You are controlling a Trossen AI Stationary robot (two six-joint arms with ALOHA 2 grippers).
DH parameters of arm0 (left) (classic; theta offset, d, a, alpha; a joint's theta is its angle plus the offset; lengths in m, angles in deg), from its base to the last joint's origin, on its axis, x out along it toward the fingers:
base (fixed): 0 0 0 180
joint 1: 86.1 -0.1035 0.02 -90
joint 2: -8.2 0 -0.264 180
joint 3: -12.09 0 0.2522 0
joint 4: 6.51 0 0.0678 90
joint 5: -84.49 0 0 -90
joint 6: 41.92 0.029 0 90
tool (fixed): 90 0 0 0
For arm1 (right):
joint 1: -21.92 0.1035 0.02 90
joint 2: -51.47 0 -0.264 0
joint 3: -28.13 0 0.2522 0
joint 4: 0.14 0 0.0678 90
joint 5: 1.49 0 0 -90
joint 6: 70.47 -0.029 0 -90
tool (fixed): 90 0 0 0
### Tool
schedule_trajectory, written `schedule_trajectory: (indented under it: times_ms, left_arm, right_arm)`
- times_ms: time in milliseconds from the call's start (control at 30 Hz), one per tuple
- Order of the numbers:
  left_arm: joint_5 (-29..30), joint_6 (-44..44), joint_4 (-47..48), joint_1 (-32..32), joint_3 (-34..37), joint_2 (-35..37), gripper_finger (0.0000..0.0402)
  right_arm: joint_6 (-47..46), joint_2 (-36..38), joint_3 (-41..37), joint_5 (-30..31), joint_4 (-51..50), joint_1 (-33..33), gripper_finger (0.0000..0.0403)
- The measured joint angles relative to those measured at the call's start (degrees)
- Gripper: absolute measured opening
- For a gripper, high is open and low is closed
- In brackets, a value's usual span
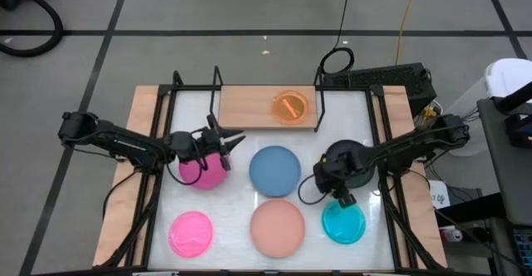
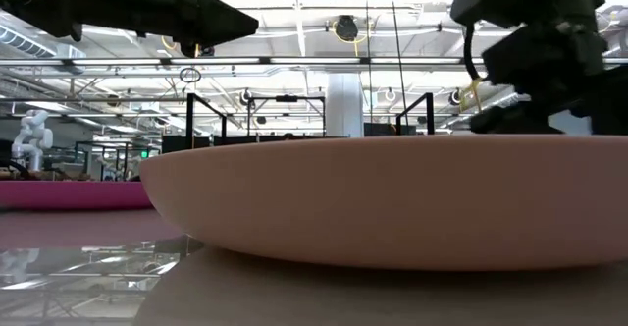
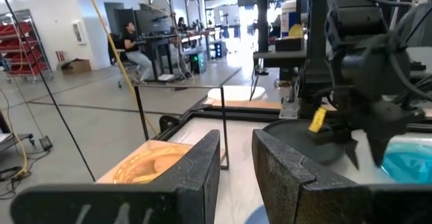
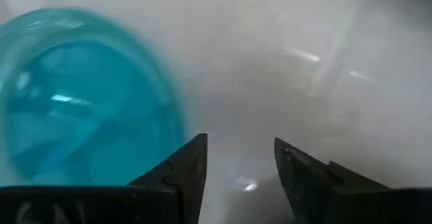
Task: Place and stack plates onto a shelf
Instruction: Stack the light blue plate on the orange plate
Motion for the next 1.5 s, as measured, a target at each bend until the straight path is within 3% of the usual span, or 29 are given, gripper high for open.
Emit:
schedule_trajectory:
  times_ms: [367, 600, 767, 933, 1033, 1200, 1333, 1500]
  left_arm:
    - [0.56, 0.42, 0.16, 0.0, 0.0, 0.0, 0.0095]
    - [0.59, 0.35, 0.21, 0.0, 0.0, 0.0, 0.0095]
    - [0.59, 0.16, 0.29, 0.0, 0.0, 0.0, 0.0095]
    - [0.59, 0.06, 0.8, 0.0, 0.0, 0.0, 0.0095]
    - [0.59, 0.02, 1.05, 0.0, 0.0, 0.0, 0.0095]
    - [0.59, 0.0, 1.17, -0.07, 0.0, 0.0, 0.0095]
    - [0.66, 0.26, 1.17, -0.3, 0.0, 0.0, 0.0095]
    - [0.68, -0.03, 1.17, -1.24, 0.0, 0.0, 0.0095]
  right_arm:
    - [-4.39, -0.79, -0.05, -3.56, 2.35, 3.69, 0.0159]
    - [-4.89, -1.82, -4.25, -3.46, 7.3, 4.69, 0.0151]
    - [-4.04, -1.99, -5.48, -3.52, 7.34, 4.67, 0.0106]
    - [-1.84, -0.08, -5.63, -3.35, 6.62, 4.51, 0.0021]
    - [-1.59, 1.72, -5.64, -3.1, 6.48, 3.73, 0.0008]
    - [1.43, 7.07, -3.65, 1.81, 4.37, 1.95, 0.0001]
    - [5.03, 12.31, 0.36, 10.66, 5.84, -1.29, 0.0]
    - [9.38, 16.84, 2.75, 18.66, 23.61, -7.82, 0.0]
